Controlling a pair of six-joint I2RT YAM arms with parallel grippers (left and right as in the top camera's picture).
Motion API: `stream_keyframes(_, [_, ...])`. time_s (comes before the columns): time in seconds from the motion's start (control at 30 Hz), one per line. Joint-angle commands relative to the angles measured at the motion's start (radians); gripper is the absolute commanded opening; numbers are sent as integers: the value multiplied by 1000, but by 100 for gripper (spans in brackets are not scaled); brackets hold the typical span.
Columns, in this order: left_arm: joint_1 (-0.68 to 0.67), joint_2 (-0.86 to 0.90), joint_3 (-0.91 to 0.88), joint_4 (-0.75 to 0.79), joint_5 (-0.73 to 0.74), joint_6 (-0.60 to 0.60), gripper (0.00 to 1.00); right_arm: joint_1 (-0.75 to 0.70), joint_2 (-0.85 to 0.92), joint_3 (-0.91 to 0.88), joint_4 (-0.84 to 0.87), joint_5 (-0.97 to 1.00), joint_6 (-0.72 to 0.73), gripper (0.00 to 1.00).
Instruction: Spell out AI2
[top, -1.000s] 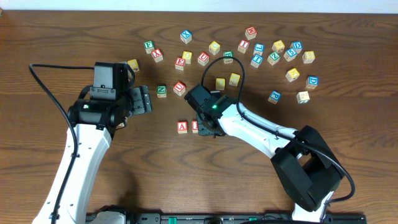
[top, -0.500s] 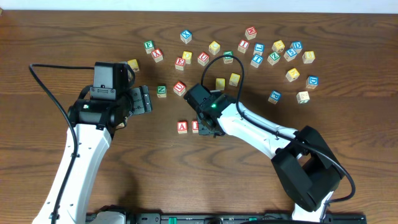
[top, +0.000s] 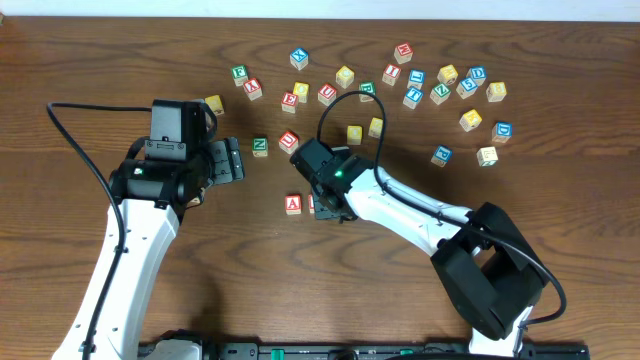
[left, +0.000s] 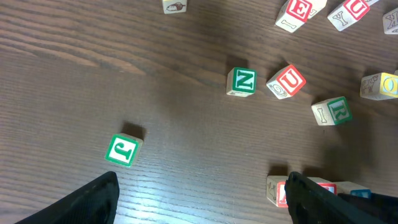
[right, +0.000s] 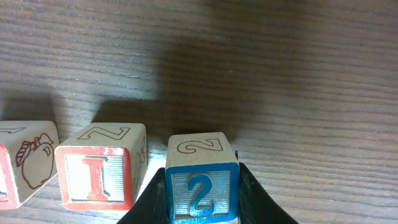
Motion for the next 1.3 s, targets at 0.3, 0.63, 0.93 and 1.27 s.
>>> stream_keyframes(0.3, [5, 4, 16, -3, -12, 13, 84, 6, 19, 19, 7, 20, 0, 1])
stream_keyframes(0.63, [5, 4, 16, -3, -12, 13, 84, 6, 19, 19, 10, 21, 0, 4])
stream_keyframes(0.93, [5, 4, 16, -3, -12, 13, 84, 6, 19, 19, 10, 21, 0, 13])
stream_keyframes(1.27, [5, 4, 16, -3, -12, 13, 84, 6, 19, 19, 10, 21, 0, 25])
